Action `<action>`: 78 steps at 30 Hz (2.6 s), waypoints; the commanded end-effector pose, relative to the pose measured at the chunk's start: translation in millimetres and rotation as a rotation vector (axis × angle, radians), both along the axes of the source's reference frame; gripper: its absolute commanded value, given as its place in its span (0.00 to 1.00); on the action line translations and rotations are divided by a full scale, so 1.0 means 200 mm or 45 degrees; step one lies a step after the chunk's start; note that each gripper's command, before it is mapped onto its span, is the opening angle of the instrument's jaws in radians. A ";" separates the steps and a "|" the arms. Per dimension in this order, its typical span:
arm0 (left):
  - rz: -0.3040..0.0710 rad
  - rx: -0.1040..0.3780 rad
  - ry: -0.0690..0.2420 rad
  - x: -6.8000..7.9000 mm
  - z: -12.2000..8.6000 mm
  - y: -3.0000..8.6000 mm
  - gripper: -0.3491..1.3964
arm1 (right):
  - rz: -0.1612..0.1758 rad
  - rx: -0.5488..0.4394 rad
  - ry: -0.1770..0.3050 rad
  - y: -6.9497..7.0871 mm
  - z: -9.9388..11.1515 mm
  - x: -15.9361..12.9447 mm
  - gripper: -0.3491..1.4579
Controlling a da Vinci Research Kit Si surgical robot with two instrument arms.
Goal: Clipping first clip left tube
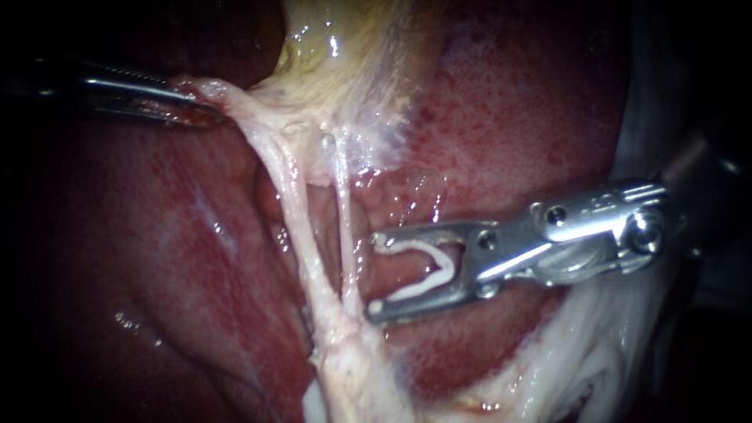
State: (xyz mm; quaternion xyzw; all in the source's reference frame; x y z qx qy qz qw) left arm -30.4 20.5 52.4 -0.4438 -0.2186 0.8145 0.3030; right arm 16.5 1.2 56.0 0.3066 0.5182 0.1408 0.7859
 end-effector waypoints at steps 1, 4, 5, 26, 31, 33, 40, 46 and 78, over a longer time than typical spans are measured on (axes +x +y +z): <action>0.000 -0.001 -0.001 0.000 0.000 0.000 0.00 | -0.001 0.009 0.002 -0.001 0.001 0.001 0.46; 0.000 -0.001 0.000 0.000 0.000 0.000 0.00 | -0.007 0.035 0.007 -0.003 0.005 0.004 0.46; 0.000 -0.001 0.000 0.000 0.000 0.000 0.00 | -0.008 0.047 0.008 -0.004 0.007 0.005 0.46; -0.001 -0.003 0.001 -0.001 0.001 -0.001 0.00 | -0.022 0.135 0.018 -0.012 0.040 0.012 0.46; 0.001 -0.001 -0.001 -0.001 0.001 -0.001 0.00 | -0.017 0.133 0.023 -0.013 0.041 0.016 0.46; 0.001 -0.001 -0.001 -0.001 0.001 -0.001 0.00 | -0.010 0.135 0.035 -0.013 0.041 0.018 0.46; 0.000 -0.001 0.000 -0.002 0.001 -0.001 0.00 | 0.003 0.174 0.093 -0.015 0.037 0.030 0.46; -0.001 -0.001 0.001 -0.003 0.001 -0.001 0.00 | -0.019 0.202 0.134 -0.017 0.033 0.038 0.46; 0.000 -0.001 -0.001 -0.003 0.001 -0.001 0.00 | -0.040 0.326 0.188 -0.027 0.007 0.039 0.12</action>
